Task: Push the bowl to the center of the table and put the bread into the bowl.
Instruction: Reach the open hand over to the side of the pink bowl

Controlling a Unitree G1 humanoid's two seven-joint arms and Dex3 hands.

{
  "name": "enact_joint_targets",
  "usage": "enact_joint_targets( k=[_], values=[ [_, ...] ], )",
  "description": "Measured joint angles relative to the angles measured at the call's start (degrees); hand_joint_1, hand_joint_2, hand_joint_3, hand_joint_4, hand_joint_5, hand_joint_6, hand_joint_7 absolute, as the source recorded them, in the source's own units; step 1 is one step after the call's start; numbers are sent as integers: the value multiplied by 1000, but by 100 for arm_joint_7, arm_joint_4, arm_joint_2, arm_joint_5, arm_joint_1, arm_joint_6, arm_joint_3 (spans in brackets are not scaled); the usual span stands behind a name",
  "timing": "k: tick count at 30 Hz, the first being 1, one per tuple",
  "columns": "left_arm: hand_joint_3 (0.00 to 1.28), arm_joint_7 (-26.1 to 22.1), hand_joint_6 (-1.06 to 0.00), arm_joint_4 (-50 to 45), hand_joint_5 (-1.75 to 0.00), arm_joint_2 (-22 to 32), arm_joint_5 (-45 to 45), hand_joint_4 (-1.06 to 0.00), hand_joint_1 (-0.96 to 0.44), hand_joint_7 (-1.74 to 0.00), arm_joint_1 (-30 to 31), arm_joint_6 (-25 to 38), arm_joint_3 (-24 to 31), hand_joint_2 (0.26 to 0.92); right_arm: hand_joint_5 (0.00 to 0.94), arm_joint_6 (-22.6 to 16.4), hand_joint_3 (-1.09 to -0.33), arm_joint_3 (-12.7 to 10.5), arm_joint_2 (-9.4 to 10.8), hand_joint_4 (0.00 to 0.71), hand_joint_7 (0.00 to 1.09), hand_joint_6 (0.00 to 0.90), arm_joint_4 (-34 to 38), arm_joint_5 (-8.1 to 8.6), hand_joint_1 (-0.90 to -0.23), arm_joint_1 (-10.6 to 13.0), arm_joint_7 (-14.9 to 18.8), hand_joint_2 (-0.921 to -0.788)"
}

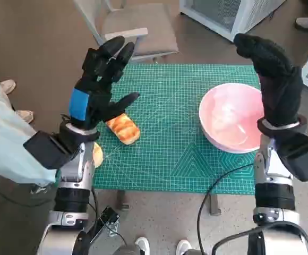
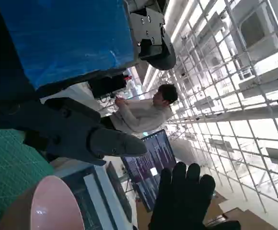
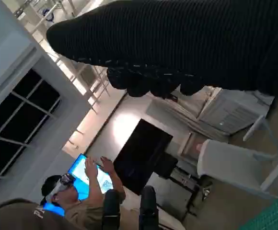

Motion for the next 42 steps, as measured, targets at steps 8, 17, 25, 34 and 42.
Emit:
enact_joint_targets(
  k=[8,17,25,34,42],
  values=[
    [183,-13,-77,0,-18,0,-6,-308,-439,-645,0,0,1,921,0,-15,-776,0,0,252,597,-1,15,4,-651,0,1,-921],
    [188,-33,-81,0,-17,0,-6,-309,-438,-640,0,0,1,921,0,-15,-776,1,0,252,597,-1,42,9,-651,0,3,-921],
    [190,-51,-82,2,-17,0,-6,-309,-432,-636,0,0,9,921,0,-15,-776,3,-1,251,597,-1,48,5,-649,0,3,-921],
    [189,-58,-88,73,-16,0,-6,-310,-430,-628,0,-16,20,921,0,-144,-776,-111,-179,239,595,-1,520,17,-650,-45,79,-921],
    [189,-61,-92,143,-14,20,-6,-309,-420,-619,0,-34,46,921,0,-305,-824,-476,-756,212,563,-1,1763,-115,-610,-305,-184,-921]
  ],
)
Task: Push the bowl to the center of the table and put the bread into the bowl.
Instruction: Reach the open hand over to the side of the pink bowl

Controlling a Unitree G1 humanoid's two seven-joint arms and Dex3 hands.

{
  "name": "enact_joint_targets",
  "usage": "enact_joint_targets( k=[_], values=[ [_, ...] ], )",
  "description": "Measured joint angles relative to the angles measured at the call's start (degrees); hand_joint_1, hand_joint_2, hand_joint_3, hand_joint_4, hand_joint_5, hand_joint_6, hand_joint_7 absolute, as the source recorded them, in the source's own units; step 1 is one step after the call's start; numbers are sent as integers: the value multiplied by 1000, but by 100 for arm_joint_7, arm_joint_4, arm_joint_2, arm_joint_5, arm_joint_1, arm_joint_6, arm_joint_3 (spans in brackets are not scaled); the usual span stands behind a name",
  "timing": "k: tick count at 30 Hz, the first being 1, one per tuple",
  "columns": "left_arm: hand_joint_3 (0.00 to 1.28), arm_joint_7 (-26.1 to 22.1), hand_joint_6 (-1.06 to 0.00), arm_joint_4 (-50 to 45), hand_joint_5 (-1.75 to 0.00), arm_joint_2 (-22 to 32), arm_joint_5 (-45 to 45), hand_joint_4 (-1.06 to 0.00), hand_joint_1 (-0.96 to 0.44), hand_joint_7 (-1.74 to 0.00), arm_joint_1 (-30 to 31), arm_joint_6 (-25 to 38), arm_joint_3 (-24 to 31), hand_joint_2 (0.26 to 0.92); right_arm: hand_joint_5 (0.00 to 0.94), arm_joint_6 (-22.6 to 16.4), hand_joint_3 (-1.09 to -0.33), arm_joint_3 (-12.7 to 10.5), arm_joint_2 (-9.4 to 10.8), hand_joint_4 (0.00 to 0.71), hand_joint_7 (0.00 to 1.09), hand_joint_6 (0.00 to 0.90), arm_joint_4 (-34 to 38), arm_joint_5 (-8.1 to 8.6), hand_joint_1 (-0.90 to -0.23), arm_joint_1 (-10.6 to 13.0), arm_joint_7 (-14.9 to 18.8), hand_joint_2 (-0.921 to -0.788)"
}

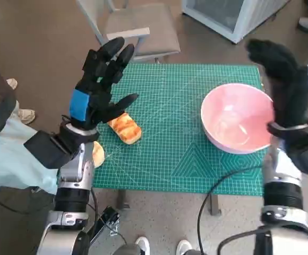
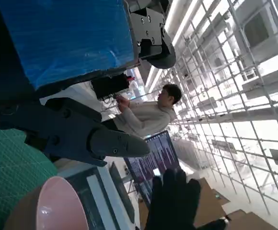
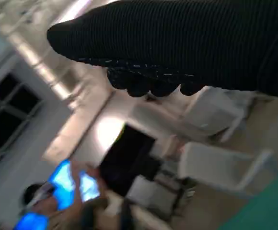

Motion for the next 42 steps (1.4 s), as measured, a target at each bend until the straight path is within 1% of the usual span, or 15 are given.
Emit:
enact_joint_targets(
  k=[2,4,8,11,13,15,18,22,26,28,32,35,42],
  values=[
    [189,-1,-94,8,-14,0,0,-309,-417,-616,0,-1,0,921,0,-14,-841,-62,-153,204,553,-1,274,-122,-590,-48,-268,-921],
    [190,0,-95,9,-14,0,0,-309,-415,-614,0,-1,0,921,0,10,-852,-104,-283,200,548,-1,542,-262,-577,-86,-604,-921],
    [190,2,-97,9,-13,0,1,-309,-416,-611,0,-6,1,921,0,245,-876,-111,-494,190,537,-1,1015,-553,-552,-141,-1291,-921],
    [191,4,-99,9,-13,0,3,-310,-414,-607,0,-13,0,921,0,496,-898,-105,-580,181,516,-1,1278,-674,-543,-159,-1693,-921],
    [191,8,-100,9,-13,0,5,-310,-413,-605,0,-14,0,921,0,661,-904,-104,-595,178,509,-1,1414,-737,-543,-160,-1886,-921],
    [191,8,-101,9,-12,-1,11,-309,-413,-603,0,-14,-2,921,0,842,-901,-107,-595,175,502,-1,1531,-770,-542,-160,-2001,-921],
    [190,8,-104,9,-12,0,23,-309,-416,-599,1,-14,-3,921,1,1180,-882,-124,-590,162,483,-1,1679,-772,-542,-158,-2076,-921],
    [190,11,-107,8,-11,15,25,-310,-418,-593,7,-14,2,921,1,1631,-857,-150,-569,140,455,-1,1798,-767,-553,-148,-2081,-921],
    [190,12,-109,-17,-11,44,24,-310,-420,-589,42,-13,8,921,3,1984,-851,-151,-545,141,443,2,1868,-774,-556,-106,-2080,-921],
    [190,12,-111,-37,-10,65,23,-309,-422,-586,75,-12,18,921,4,2142,-855,-137,-524,150,406,23,1888,-785,-557,-69,-2081,-921],
    [188,10,-114,-89,-7,115,19,-305,-425,-578,133,-1,45,921,14,2350,-863,-134,-462,176,386,46,1926,-785,-553,-2,-2079,-921],
    [186,9,-124,-143,-7,148,2,-306,-428,-555,165,32,72,921,9,2456,-876,-171,-370,196,347,78,1947,-766,-544,20,-2048,-921],
    [184,2,-142,-224,-6,164,-2,-310,-432,-523,205,56,83,921,1,2621,-882,-305,-106,192,318,77,1963,-732,-549,28,-1848,-921]
  ],
)
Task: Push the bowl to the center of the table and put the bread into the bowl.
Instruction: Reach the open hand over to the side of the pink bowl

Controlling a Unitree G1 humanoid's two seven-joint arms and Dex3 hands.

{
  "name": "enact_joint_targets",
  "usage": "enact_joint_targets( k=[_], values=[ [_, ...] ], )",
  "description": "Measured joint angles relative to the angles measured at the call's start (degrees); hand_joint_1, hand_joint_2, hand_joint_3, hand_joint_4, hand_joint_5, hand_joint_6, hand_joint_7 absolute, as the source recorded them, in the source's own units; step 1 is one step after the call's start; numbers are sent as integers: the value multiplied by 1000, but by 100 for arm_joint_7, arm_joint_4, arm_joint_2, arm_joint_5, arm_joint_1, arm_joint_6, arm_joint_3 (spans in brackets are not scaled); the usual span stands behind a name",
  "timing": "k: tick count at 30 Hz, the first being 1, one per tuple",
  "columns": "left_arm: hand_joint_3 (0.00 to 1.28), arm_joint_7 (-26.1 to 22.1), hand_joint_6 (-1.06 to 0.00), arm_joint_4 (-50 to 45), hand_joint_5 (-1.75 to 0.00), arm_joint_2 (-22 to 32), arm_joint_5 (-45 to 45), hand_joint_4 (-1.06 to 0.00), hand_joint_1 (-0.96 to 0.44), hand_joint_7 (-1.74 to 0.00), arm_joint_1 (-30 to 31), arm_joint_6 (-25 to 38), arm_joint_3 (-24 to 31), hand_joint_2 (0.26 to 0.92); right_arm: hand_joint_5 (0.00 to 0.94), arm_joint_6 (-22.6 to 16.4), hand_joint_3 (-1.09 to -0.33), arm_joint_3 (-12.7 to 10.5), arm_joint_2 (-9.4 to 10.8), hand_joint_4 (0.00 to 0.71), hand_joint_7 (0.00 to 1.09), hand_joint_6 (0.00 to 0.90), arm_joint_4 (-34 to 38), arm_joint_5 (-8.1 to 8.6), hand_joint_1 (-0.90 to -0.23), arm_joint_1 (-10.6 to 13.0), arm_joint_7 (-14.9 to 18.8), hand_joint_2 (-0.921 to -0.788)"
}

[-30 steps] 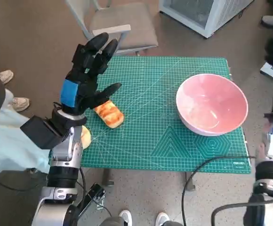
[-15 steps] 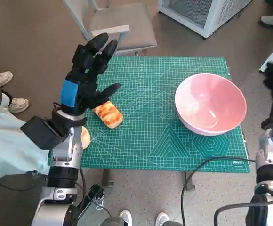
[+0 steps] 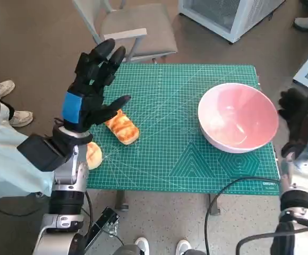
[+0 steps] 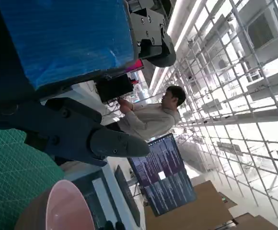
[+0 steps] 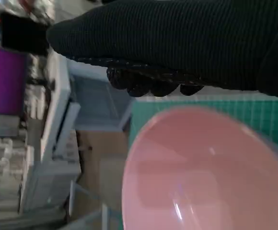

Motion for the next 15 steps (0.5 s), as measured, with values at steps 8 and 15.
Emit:
enact_joint_targets(
  k=[8,15],
  values=[
    [182,-20,-150,-50,-6,46,-5,-311,-436,-505,76,58,44,921,3,136,-898,-11,218,194,296,81,7,-31,-558,-5,26,-921],
    [181,-33,-157,-149,-6,118,-5,-312,-438,-492,125,100,80,921,6,216,-873,-53,399,203,281,97,15,-8,-572,-46,137,-921]
  ],
)
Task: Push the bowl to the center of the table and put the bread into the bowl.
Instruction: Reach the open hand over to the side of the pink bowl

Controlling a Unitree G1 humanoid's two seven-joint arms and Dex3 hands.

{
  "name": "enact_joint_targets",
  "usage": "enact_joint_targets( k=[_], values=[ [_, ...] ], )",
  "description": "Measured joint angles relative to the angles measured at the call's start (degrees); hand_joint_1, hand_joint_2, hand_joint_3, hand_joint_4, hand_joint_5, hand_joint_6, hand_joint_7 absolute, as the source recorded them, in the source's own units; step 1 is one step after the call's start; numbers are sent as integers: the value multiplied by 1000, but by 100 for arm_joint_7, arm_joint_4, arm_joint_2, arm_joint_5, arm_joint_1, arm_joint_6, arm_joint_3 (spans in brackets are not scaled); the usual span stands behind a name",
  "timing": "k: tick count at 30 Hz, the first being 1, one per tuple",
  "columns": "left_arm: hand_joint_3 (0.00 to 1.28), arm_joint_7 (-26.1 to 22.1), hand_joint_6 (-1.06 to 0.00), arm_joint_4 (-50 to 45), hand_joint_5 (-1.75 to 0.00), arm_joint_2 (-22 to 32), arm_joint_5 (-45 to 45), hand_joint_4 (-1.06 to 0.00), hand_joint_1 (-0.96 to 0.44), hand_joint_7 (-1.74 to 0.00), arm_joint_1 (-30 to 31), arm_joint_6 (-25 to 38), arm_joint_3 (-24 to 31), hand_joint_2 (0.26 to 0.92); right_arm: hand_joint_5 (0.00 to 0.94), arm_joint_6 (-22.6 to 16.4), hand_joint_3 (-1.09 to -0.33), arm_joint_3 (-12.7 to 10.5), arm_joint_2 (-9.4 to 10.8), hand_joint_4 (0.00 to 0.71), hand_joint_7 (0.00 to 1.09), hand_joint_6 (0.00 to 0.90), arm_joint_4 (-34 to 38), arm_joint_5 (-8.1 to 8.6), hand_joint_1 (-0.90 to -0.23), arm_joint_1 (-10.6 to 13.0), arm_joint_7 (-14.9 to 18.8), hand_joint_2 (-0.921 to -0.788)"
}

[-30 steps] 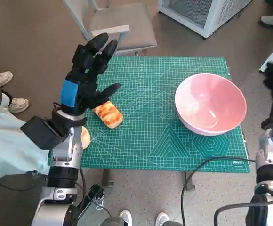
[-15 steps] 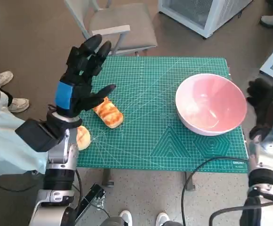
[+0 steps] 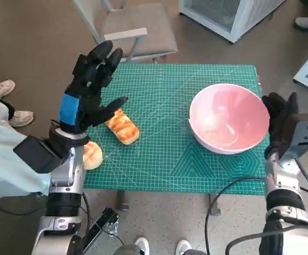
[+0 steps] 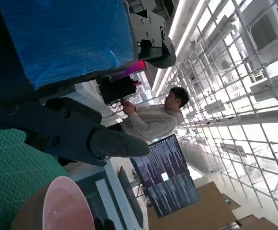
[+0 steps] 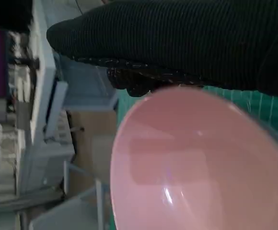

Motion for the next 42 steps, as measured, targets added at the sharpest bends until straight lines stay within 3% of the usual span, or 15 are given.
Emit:
enact_joint_targets(
  k=[5,13,42],
  values=[
    [178,5,-178,-27,-5,65,4,-313,-441,-454,21,16,15,921,8,62,-834,-104,141,214,270,122,2,86,-599,-50,112,-921],
    [180,99,-193,-30,-1,111,49,-309,-446,-421,35,15,32,921,8,105,-817,-119,329,223,266,150,7,82,-619,-155,201,-921],
    [184,273,-217,-126,0,116,117,-307,-446,-372,169,13,21,921,2,151,-805,-222,1068,213,256,158,8,202,-593,-558,278,-921]
  ],
)
